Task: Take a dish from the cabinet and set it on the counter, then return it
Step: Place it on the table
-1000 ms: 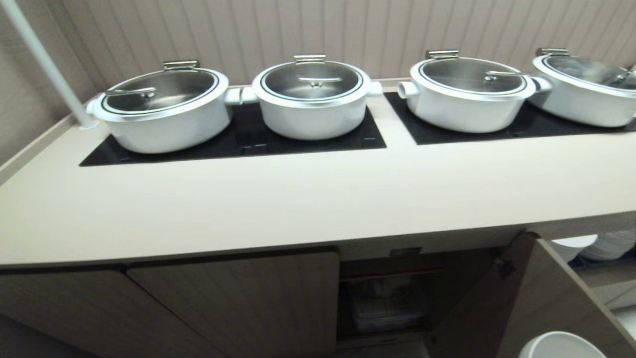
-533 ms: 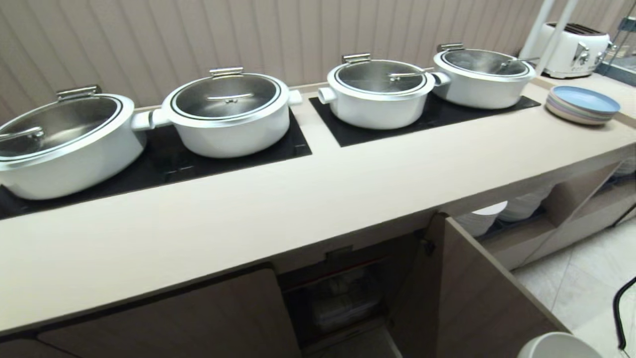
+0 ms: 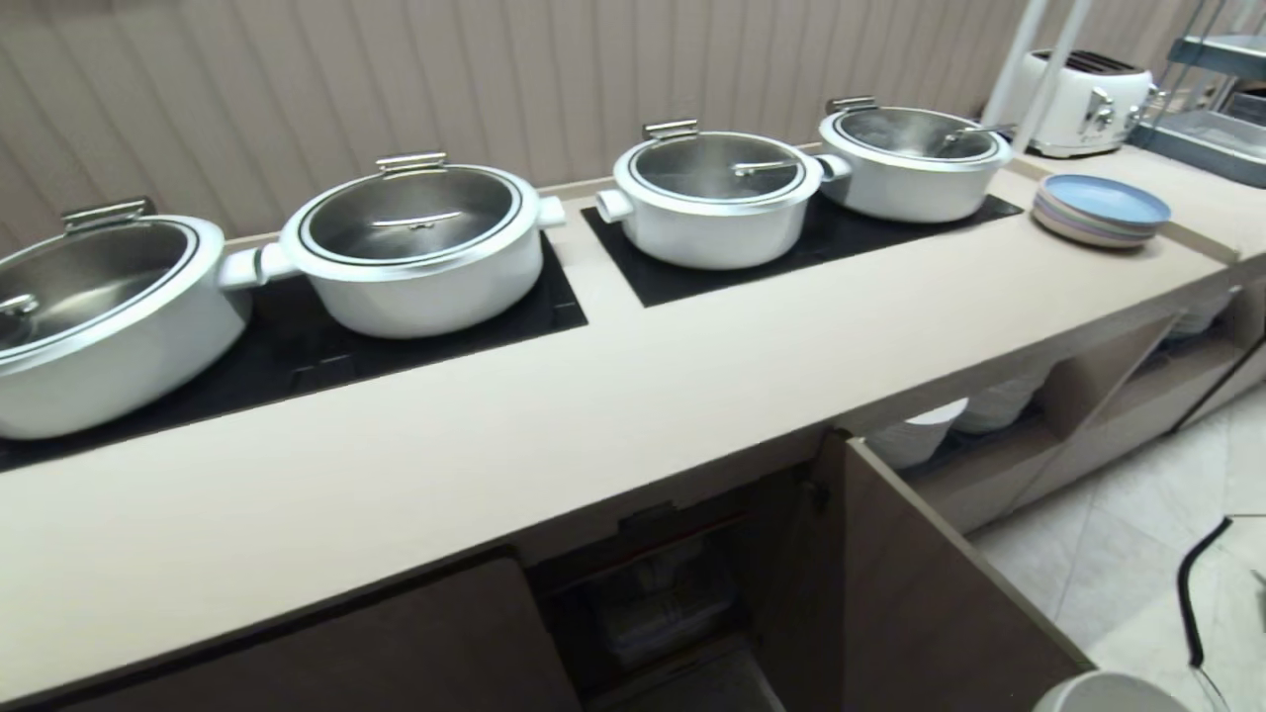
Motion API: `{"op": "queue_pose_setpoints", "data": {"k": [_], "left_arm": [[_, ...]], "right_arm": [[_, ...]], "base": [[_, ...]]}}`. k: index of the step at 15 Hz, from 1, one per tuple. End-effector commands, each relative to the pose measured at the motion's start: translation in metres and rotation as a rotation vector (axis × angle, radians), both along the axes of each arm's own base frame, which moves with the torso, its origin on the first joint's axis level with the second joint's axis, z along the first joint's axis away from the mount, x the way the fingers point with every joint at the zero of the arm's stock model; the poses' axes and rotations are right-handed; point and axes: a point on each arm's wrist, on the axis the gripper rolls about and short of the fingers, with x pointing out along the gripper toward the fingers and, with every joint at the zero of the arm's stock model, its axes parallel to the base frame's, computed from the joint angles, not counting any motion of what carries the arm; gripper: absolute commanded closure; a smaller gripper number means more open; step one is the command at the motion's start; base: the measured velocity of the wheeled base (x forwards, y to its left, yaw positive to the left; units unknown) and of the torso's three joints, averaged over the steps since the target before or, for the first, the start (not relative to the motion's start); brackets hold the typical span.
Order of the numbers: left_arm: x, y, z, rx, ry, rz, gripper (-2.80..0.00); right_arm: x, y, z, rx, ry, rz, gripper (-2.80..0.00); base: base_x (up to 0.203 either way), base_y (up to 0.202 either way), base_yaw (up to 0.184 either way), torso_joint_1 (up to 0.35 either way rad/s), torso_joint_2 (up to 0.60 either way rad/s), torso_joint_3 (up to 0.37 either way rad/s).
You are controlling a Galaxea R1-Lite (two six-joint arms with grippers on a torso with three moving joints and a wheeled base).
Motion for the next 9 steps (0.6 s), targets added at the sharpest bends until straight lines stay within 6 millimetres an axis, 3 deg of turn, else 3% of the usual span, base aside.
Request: {"op": "queue_pose_setpoints", "data": {"k": [1,6,9], "left_arm": [[0.0,0.0,0.0,0.0,-0.001,0.0,0.0],[0.0001,0.0,-0.0003,0.0,0.001,0.0,0.0],[-0.0001,0.0,0.0001,0.0,-0.001,0.0,0.0]], "right_arm": [[0.0001,0.0,0.0,0.002,0.004,0.001,0.0],[0.0,0.0,-0.0003,-0.001,0.004,0.001,0.0],[0.0003,0.0,-0.0003,-0.001,0.005,0.001,0.0]], "base": [[-0.003,0.011,-0.171,0.163,-0.33,-0.171],[0.002,0.009,-0.164,0.136,-0.29,-0.148],[0.0,0.008,-0.12,0.004,0.0,0.0]]}}
